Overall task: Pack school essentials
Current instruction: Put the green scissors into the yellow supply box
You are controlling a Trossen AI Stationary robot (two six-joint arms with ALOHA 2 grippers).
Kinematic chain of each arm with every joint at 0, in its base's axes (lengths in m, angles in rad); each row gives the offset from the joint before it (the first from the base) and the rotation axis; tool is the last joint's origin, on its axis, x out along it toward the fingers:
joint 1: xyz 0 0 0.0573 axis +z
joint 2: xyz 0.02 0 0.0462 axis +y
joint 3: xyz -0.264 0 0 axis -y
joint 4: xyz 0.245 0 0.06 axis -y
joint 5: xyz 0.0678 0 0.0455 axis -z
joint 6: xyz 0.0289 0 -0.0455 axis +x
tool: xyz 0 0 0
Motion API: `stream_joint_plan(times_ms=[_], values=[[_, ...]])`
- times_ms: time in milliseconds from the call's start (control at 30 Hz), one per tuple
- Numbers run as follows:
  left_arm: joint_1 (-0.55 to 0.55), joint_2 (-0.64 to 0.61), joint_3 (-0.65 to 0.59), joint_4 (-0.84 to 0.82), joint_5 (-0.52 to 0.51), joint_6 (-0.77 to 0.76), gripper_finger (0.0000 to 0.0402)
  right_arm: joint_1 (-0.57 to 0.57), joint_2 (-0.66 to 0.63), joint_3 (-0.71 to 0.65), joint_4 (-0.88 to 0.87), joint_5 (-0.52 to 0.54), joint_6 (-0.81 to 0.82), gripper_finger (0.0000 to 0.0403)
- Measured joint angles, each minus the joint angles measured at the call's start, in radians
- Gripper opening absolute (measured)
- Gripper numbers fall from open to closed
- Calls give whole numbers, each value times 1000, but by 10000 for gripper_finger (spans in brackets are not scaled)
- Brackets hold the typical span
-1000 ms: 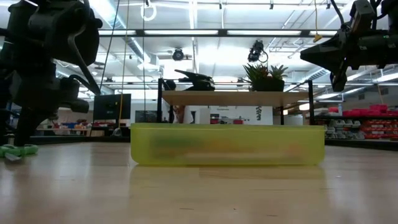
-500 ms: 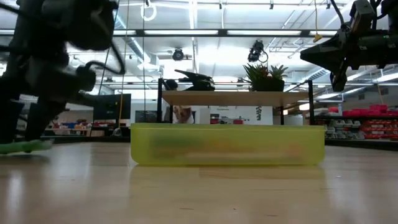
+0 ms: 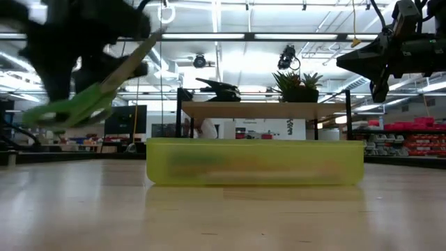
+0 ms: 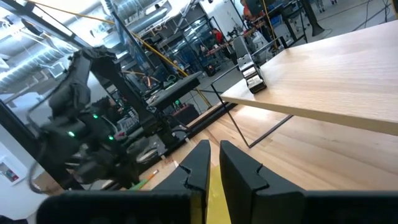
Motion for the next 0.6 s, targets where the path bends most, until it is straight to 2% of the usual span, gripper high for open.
stream_joint_plan(times_ms=[133, 333, 600], values=[[29, 0, 60, 36, 8, -102, 88, 0, 0, 0, 0, 0, 0, 42], [123, 50, 117, 130, 109, -333, 85, 0, 0, 0, 0, 0, 0, 42], [189, 241, 380, 137, 196, -468, 91, 0, 3, 0, -1, 0, 0, 42]])
